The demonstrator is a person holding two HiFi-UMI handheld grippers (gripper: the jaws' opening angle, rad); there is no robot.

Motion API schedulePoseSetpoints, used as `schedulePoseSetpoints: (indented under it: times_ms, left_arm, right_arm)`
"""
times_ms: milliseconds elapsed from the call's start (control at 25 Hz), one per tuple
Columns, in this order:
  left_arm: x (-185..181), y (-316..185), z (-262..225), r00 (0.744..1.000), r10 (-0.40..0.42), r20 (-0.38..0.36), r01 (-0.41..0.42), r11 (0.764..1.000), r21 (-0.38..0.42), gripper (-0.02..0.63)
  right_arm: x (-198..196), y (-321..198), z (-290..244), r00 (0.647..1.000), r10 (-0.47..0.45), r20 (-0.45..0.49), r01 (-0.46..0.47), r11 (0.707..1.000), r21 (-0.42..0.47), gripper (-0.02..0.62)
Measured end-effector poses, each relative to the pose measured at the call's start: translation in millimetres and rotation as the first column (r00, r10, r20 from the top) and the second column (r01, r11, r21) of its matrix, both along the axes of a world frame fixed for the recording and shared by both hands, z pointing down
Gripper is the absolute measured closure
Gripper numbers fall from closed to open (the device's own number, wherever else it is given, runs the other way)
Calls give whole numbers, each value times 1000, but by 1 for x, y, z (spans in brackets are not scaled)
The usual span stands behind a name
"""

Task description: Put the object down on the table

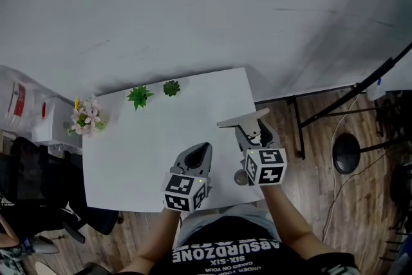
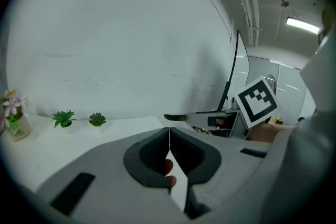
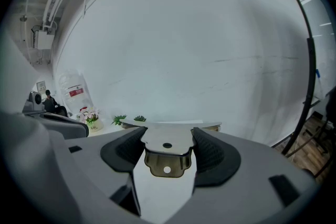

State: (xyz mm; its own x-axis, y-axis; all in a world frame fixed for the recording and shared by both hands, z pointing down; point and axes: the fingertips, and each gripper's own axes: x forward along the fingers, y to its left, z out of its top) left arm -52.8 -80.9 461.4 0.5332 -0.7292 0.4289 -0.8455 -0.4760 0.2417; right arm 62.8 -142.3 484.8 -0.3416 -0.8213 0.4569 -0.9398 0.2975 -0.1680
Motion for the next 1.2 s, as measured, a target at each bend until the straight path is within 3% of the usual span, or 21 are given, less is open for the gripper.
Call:
schedulePoseSetpoints:
  times_ms: [1200]
  left_arm:
    - [7, -3, 16, 998, -62, 1, 62, 998, -21, 607]
  right_arm:
    - [4, -14, 46, 997, -59, -45, 56, 997, -60, 311]
